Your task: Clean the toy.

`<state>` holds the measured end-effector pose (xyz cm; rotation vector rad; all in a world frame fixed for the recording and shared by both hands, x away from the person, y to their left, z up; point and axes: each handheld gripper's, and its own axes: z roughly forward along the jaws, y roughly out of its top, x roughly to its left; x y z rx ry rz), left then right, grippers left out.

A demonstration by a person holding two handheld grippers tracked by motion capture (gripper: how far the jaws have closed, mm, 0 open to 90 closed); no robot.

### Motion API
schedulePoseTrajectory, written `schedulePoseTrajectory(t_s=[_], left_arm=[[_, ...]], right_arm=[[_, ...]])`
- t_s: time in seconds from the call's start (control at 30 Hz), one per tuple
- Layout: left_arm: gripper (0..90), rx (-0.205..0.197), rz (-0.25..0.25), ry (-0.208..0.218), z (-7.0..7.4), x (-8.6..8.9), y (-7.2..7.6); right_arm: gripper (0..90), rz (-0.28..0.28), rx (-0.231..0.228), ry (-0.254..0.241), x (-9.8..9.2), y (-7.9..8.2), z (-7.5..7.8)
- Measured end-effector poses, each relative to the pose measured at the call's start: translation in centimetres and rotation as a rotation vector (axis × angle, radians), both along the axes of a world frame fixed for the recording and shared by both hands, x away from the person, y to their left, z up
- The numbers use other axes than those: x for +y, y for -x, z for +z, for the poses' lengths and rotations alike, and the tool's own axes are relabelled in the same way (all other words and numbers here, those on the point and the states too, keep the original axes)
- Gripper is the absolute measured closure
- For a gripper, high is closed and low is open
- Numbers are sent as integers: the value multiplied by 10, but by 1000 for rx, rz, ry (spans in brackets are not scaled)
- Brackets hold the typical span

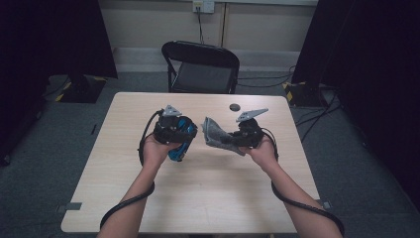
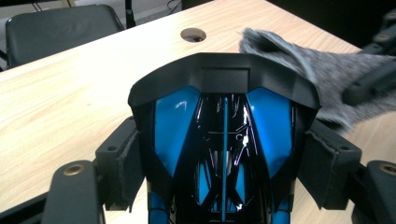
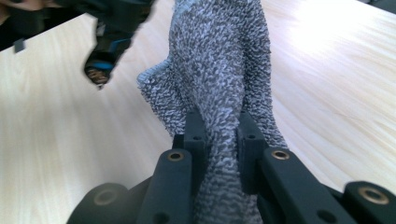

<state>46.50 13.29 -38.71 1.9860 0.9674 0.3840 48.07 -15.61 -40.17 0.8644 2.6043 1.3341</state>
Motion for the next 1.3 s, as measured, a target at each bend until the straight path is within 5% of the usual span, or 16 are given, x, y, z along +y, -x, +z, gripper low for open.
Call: schedulePoseTrajectory(t_s=[0.23,0.57,1.3], left_arm=[[255,-16,-33,9,4,-10,4],[255,-21,-41,22,5,-21,3],[255,-32,-28,26,11,-17,1]], right_arm=[[790,-52,-11,-14,-2,-6,3],[789,25,-5,-26,31,1,1],[789,138,39,-11,68,17,-27]])
